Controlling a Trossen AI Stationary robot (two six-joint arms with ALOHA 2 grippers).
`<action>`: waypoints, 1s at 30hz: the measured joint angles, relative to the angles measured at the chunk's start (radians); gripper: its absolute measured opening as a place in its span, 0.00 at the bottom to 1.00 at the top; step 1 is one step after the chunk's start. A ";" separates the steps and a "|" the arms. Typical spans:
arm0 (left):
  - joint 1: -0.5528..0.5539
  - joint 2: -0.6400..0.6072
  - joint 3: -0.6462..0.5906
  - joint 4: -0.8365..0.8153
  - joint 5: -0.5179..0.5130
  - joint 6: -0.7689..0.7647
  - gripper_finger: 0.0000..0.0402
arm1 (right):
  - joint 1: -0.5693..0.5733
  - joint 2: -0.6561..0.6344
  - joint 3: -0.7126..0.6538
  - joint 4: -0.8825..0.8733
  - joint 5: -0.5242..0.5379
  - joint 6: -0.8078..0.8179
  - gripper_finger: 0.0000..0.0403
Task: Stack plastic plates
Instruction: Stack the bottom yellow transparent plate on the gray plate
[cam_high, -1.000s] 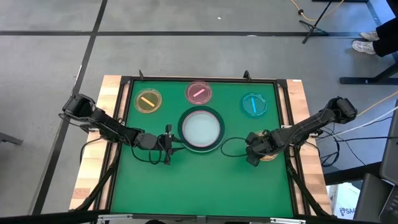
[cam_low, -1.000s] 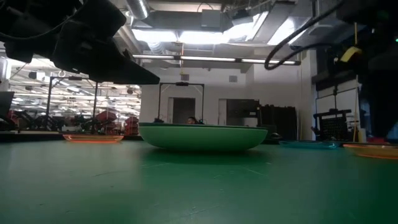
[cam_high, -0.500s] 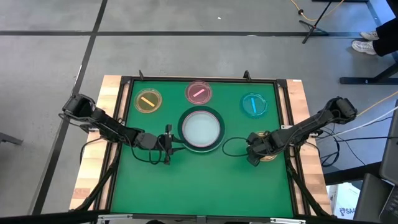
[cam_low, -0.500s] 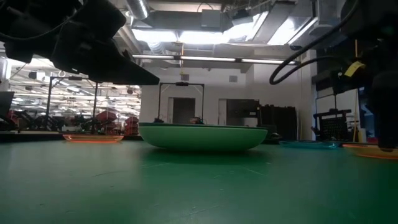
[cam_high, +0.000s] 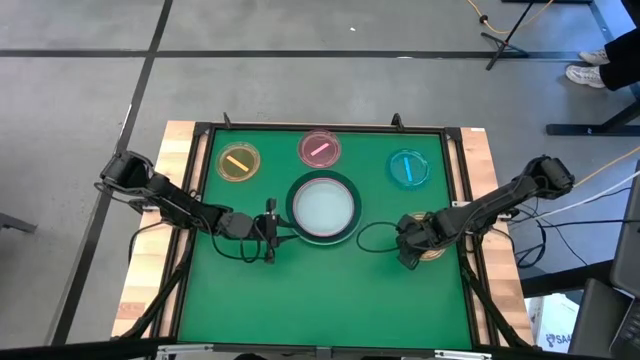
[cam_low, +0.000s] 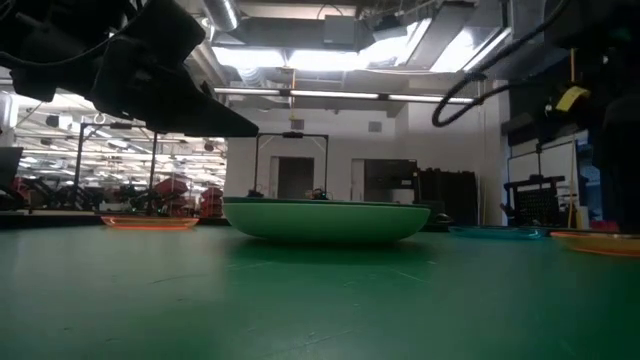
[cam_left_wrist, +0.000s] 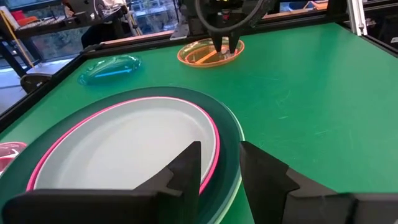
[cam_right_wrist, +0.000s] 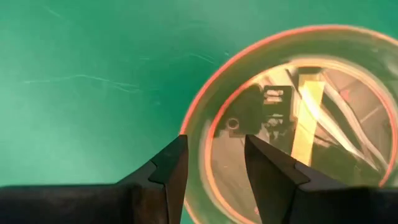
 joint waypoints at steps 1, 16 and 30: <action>0.000 0.000 0.000 0.000 0.000 0.000 0.26 | 0.000 0.000 0.010 -0.005 0.000 -0.010 0.37; -0.001 0.000 0.000 -0.005 -0.001 0.000 0.26 | 0.000 0.104 -0.014 0.094 0.016 -0.032 0.37; -0.001 0.000 0.000 -0.006 -0.001 0.000 0.26 | 0.000 0.117 -0.012 0.081 0.043 -0.125 0.07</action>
